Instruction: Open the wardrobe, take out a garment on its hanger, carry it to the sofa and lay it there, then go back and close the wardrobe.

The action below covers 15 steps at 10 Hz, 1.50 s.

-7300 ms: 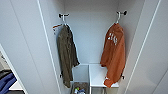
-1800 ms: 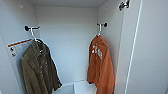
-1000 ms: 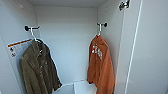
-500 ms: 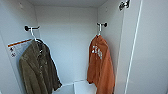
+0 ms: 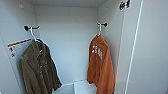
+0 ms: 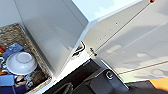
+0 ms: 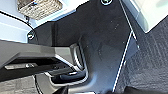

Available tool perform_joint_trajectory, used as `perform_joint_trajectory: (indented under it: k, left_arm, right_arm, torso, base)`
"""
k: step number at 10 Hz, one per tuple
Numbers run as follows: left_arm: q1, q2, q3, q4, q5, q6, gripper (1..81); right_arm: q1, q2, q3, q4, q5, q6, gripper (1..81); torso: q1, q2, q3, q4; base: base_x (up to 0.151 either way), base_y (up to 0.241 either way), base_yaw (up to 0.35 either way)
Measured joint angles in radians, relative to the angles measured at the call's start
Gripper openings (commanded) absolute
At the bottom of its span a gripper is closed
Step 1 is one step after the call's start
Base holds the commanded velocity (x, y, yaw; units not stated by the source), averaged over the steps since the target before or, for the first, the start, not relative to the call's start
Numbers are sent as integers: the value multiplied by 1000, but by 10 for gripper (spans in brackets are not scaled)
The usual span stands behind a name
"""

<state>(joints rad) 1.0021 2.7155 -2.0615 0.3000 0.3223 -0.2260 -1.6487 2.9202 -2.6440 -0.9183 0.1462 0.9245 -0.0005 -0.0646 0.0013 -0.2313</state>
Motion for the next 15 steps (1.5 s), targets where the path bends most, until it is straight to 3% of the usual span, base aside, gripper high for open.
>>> perform_joint_trajectory:
  k: [8, 15]
  left_arm:
    - [-336, 16, 126, 11, 230, -177, 811]
    - [-702, 22, 267, -3, 308, -489, 811]
  right_arm:
    - [9, 1, -9, 1, 0, 1, 811]
    - [9, 6, -9, 1, 0, 5, 811]
  torso:
    - [1, 0, -1, 0]
    - [2, 1, -1, 0]
  base:
    - [0, 0, 0]
    - [0, 0, 0]
